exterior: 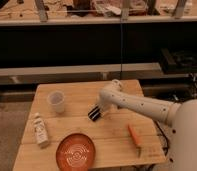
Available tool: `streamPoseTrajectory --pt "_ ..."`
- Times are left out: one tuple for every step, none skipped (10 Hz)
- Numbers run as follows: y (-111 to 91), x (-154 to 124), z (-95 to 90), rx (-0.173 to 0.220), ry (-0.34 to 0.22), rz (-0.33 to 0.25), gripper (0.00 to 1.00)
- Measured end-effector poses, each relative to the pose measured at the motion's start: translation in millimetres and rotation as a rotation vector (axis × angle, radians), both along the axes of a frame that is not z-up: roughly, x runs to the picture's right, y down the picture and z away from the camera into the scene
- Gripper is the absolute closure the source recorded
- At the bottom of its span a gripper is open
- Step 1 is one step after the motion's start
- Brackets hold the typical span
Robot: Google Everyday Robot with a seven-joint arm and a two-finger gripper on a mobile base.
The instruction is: Place the eraser in the ceramic cup
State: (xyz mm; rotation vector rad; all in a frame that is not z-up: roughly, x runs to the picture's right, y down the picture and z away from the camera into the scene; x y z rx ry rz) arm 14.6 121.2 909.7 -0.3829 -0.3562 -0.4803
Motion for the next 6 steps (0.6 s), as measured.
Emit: streamPoseTrajectory --pt "0.8 0.3 -0.1 0.003 -0.002 -0.003 0.96" --pt "1.6 -0.1 0.1 0.003 -0.003 -0.004 0.96" --pt "1.7 -0.1 0.1 0.002 -0.003 -0.005 0.96" --pt "2.1 0.0 0.0 0.002 -0.003 -0.005 0.96" --pt "1.9 0.1 -0.4 0.002 -0.003 -0.005 0.96" --pt "2.0 0.2 -0.6 0.002 -0.003 -0.006 0.96"
